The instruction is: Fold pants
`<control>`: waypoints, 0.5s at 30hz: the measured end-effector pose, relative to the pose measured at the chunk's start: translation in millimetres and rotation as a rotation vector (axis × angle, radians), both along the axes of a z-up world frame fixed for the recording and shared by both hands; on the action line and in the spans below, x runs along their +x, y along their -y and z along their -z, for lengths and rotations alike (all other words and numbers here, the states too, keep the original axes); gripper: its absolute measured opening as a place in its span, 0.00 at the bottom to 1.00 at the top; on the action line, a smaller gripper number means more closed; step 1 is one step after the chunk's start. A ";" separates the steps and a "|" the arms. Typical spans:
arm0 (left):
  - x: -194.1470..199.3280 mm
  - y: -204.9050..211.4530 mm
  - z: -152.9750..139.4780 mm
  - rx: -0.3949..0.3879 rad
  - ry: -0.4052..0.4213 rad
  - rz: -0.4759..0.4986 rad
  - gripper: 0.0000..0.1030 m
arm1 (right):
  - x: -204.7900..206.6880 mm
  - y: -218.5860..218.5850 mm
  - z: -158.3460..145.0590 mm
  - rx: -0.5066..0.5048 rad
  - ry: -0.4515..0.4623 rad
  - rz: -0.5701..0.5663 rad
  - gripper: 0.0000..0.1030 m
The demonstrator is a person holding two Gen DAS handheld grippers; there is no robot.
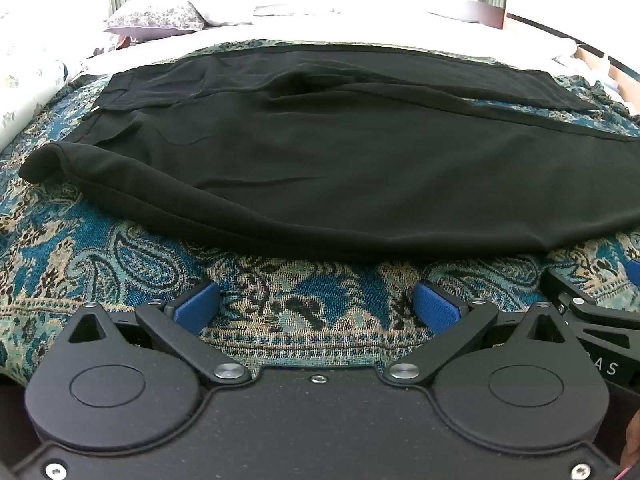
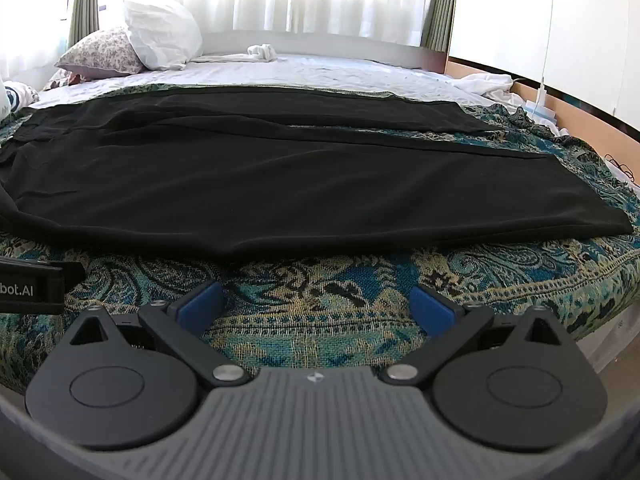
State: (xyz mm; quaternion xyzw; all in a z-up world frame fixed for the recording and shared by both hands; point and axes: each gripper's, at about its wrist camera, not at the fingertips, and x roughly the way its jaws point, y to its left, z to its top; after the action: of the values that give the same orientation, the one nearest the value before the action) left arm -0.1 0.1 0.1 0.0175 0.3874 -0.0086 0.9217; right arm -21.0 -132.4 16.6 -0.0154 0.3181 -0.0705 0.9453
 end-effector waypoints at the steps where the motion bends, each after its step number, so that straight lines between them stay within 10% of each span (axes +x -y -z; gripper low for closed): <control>1: 0.0 0.1 0.0 0.000 0.000 0.000 1.00 | 0.0 0.1 -0.1 0.000 -0.001 0.000 1.00; 15: 0.0 0.0 0.0 0.000 0.002 0.000 1.00 | -0.1 0.6 -0.8 0.001 0.000 0.000 1.00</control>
State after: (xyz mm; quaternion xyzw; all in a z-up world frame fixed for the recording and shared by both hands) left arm -0.1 0.1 0.1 0.0175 0.3862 -0.0086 0.9222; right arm -21.1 -133.0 17.3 -0.0148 0.3181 -0.0703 0.9453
